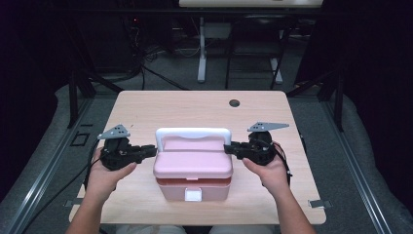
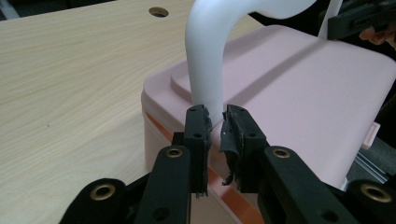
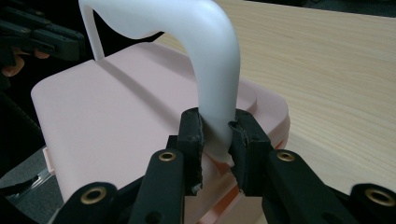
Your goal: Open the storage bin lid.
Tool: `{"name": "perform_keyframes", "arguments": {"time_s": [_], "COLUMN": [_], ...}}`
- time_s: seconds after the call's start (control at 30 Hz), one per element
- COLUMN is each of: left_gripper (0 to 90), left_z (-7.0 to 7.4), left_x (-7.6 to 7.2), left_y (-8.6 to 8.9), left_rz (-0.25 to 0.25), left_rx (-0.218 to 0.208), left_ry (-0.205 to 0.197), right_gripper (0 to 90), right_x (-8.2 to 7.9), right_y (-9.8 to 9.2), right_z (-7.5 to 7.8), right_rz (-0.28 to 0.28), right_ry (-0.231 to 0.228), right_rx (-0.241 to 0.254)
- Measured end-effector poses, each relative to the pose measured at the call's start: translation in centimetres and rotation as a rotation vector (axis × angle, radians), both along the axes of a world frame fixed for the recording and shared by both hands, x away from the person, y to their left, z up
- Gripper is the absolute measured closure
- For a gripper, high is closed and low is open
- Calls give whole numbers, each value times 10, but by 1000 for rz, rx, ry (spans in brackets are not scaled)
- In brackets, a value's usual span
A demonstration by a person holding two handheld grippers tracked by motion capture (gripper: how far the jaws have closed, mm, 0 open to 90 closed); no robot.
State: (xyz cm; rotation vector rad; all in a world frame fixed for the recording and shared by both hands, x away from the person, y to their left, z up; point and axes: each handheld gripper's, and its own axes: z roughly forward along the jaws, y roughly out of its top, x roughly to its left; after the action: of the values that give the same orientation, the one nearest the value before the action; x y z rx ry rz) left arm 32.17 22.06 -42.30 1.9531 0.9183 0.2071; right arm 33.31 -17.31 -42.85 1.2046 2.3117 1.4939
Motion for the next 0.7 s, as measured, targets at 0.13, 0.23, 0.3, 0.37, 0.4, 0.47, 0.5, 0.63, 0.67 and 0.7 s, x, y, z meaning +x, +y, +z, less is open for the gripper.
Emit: {"name": "perform_keyframes", "arguments": {"time_s": [0.13,0.23,0.3,0.37,0.4,0.47,0.5,0.63,0.67,0.7], "left_gripper": [831,865,888,894,896,897,897,900,900,899], "left_z": [-2,-4,-4,-6,-6,-8,-8,-10,-10,-11], "left_x": [-2,-5,-6,-7,-7,-8,-8,-10,-10,-11], "left_y": [2,4,5,5,5,5,5,3,2,2], "left_rz": [5,6,2,4,4,3,1,-5,-7,-14], "left_rx": [9,14,20,24,29,33,35,46,52,46], "left_ry": [6,10,14,15,17,23,26,31,31,37], "right_gripper": [747,748,748,749,749,749,749,750,750,750], "right_x": [3,5,6,7,8,9,10,11,11,12], "right_y": [-2,-3,-4,-5,-5,-5,-5,-6,-5,-6], "right_z": [2,5,6,8,8,9,9,11,11,11], "right_rz": [0,-1,-2,1,0,3,3,4,2,4], "right_ry": [7,15,12,13,13,16,12,14,11,12], "right_rx": [27,44,52,59,63,63,70,74,77,73]}}
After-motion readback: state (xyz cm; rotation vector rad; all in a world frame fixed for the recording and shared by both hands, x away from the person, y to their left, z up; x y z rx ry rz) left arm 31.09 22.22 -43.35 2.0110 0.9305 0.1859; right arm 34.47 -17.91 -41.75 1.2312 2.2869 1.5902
